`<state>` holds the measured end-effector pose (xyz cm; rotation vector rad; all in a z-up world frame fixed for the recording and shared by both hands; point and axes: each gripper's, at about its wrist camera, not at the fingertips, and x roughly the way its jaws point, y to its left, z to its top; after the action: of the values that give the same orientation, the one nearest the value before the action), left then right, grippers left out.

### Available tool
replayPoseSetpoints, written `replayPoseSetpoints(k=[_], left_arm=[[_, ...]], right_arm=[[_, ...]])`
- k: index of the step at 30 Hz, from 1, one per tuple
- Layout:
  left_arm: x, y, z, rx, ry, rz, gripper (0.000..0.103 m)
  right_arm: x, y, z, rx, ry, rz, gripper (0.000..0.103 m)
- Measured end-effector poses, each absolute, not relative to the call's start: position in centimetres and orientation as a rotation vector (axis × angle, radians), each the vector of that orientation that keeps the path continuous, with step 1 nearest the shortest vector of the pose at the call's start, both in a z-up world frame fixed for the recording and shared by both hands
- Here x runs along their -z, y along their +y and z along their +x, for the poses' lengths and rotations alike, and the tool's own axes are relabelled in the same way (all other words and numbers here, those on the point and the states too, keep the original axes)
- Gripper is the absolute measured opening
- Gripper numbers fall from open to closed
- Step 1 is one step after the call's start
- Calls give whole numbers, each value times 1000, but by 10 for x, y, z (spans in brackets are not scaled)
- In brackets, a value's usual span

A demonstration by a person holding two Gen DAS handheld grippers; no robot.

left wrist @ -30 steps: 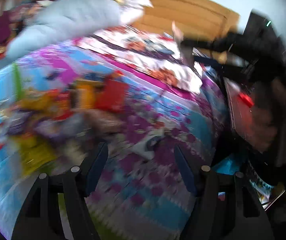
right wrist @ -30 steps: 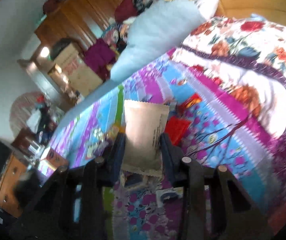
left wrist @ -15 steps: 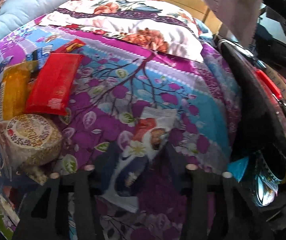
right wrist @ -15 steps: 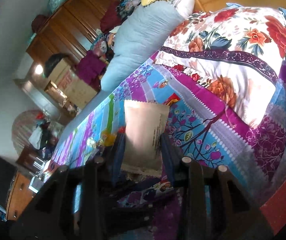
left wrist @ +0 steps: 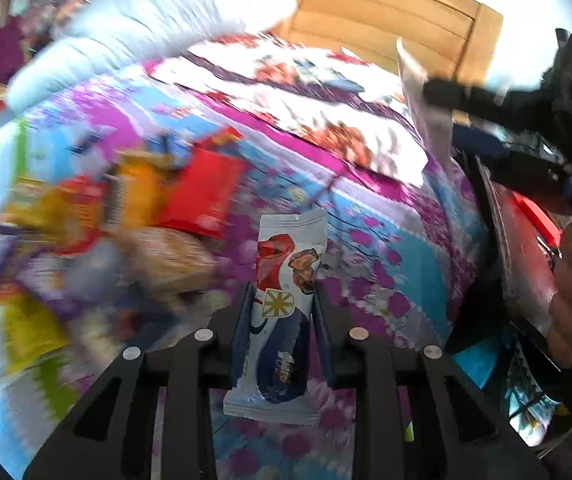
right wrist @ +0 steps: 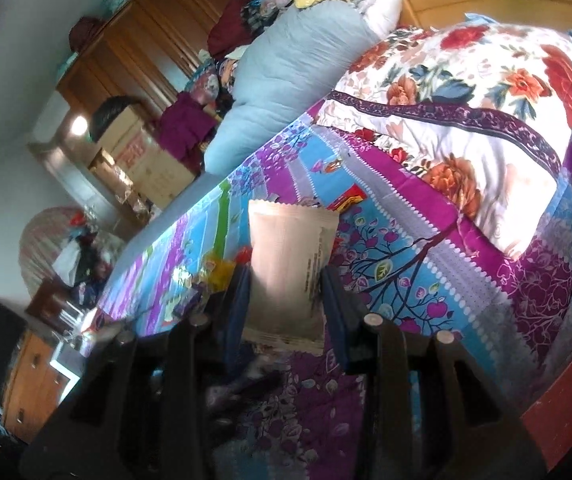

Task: Organize snacks
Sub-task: 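Carry the white-blue pack and beige packet over the mesh basket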

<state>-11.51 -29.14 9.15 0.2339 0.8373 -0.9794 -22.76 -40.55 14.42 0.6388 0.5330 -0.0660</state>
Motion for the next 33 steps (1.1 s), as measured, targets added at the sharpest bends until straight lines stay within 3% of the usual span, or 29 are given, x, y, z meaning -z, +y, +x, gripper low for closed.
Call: replayPoseSetpoints(k=[12,33], left_arm=[[-182,-149,-143,654,668,179,29],[-245,47,-175,336,549,-1,29]], right_arm=[[-181,-321,-226,-1,550,413,37],[-250,-104,-180,-398,551,175,37]])
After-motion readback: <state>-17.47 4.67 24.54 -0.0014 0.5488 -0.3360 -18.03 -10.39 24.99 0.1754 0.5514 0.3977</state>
